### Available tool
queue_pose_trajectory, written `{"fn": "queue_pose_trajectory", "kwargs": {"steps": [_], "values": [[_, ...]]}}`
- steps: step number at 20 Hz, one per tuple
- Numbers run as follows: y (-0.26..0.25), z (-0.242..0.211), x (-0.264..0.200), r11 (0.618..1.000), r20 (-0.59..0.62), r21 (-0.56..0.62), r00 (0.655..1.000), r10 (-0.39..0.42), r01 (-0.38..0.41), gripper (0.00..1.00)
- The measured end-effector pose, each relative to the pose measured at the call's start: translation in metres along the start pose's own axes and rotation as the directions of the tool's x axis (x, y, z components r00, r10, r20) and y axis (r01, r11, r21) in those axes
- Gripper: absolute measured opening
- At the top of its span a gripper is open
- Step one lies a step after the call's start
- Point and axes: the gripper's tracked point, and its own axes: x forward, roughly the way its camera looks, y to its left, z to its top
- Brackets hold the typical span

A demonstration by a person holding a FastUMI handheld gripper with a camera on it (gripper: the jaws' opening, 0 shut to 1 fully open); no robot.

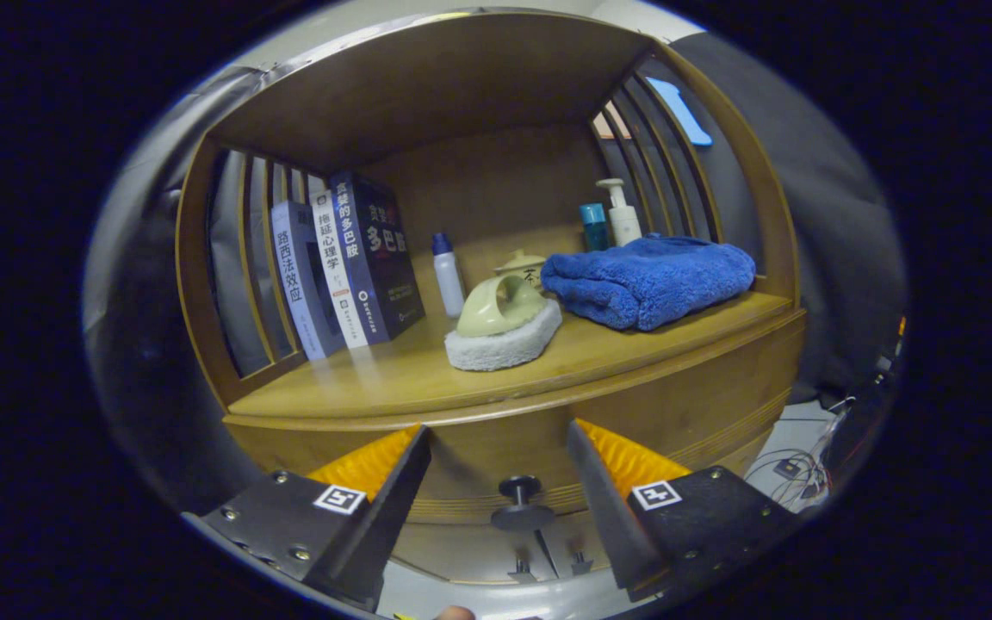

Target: Pull open the drawer, take out the items inside it, and place them on the countertop above the cabinet.

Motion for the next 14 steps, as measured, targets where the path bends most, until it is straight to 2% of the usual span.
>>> {"fn": "queue_pose_trajectory", "kwargs": {"steps": [4, 10, 12, 14], "values": [[-0.001, 0.013, -0.011, 1.0, 0.005, -0.026, 1.0, 0.013, -0.013, 0.99], [-0.012, 0.092, -0.068, 0.991, 0.188, -0.108, 0.978, 0.095, -0.075, 0.97], [-0.02, 0.118, -0.091, 0.984, 0.239, -0.154, 0.963, 0.12, -0.085, 0.84], [-0.027, 0.136, -0.112, 0.976, 0.266, -0.19, 0.951, 0.158, -0.109, 0.84]]}}
